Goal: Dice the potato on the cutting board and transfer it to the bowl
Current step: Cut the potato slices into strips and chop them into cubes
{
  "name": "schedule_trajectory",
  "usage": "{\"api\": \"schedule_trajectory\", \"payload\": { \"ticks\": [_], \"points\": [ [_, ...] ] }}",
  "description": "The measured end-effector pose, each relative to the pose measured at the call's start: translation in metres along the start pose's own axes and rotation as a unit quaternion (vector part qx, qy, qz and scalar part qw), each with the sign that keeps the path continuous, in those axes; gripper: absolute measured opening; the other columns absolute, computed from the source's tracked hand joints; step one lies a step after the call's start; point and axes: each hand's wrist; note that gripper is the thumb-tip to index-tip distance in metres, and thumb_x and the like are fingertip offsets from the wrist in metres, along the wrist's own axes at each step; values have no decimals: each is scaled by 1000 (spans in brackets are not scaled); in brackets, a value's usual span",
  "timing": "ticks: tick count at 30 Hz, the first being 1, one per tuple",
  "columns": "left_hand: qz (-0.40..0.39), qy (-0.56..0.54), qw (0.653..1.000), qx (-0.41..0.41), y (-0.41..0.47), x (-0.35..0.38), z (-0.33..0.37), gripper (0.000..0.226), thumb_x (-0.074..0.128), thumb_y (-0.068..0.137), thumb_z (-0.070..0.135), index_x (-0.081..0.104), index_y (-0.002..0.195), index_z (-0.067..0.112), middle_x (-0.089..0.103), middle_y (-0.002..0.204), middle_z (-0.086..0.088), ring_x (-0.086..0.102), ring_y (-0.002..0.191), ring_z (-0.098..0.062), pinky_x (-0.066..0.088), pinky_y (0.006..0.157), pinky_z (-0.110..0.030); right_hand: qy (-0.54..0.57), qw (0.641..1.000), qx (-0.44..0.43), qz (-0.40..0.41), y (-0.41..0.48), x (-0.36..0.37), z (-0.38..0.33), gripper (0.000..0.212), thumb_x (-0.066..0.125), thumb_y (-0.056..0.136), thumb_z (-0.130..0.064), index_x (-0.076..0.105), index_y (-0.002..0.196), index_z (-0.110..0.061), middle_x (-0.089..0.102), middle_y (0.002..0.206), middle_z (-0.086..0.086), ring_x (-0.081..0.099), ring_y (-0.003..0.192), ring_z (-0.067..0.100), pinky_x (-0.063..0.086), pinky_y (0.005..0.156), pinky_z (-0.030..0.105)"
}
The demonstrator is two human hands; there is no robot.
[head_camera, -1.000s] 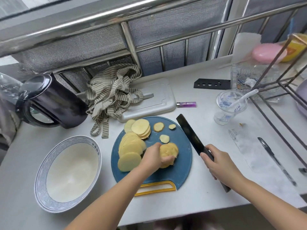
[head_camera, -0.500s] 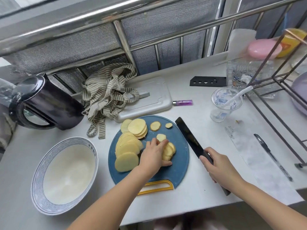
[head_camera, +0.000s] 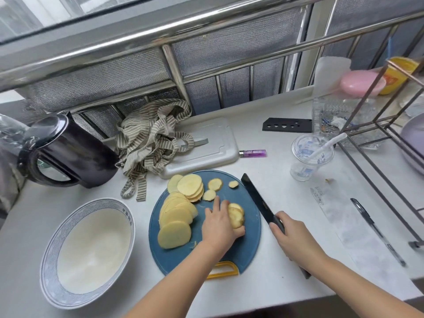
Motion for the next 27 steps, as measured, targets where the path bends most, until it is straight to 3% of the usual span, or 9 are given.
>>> {"api": "schedule_trajectory", "payload": {
  "ticks": [4,8,12,15,19,24,27],
  "points": [
    [-1,7,999,-51,-5,-6,-13,82,61,82,54,23,147,22,14,157,-6,34,127,-30,36,99,-33,-50,999,-12,-3,11,1,-9,18,41,100,-27,42,86,-16,50,65,-2,44,54,13,30,45,20],
    [14,13,998,-68,-9,-10,-19,85,63,80,58,25,145,17,28,143,-8,40,120,-27,35,99,-31,-91,995,-39,-22,13,9,-18,18,40,101,-28,41,90,-15,50,68,-3,49,65,20,35,56,30],
    [-35,-29,998,-35,-10,-9,-21,99,77,71,51,23,147,18,29,137,-9,44,121,-28,39,101,-32,-84,993,-66,-49,10,20,-25,19,42,100,-29,46,95,-12,57,75,2,53,71,22,41,65,32],
    [-51,-64,996,-28,-12,-8,-18,101,81,68,48,24,146,19,30,135,-7,48,119,-26,41,100,-32,-55,996,-61,-25,10,18,-23,18,44,100,-29,45,91,-14,54,69,0,49,63,15,37,55,22],
    [-7,-107,992,-59,-12,-5,-6,88,74,73,55,31,141,19,35,130,-4,53,115,-27,44,94,-34,-39,999,-34,-4,3,12,-8,17,44,100,-28,44,88,-15,50,64,-3,44,55,13,30,46,20],
    [-19,-91,995,-35,-12,-7,-7,97,77,75,44,20,150,22,33,138,-5,52,118,-24,43,96,-30,-44,998,-38,-13,-7,13,4,16,44,100,-27,45,91,-15,48,63,-7,43,54,9,35,50,19],
    [-28,-96,995,-25,-13,-13,-13,89,79,76,35,28,148,22,38,136,-3,53,117,-22,41,95,-27,-35,998,-47,-27,-14,20,5,13,42,101,-28,44,93,-18,50,66,-7,45,57,8,37,54,21]
  ]
}}
Point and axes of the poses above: each hand's wrist, its own y-axis towards the middle knuckle, its own x-axis out of the palm, z = x × y
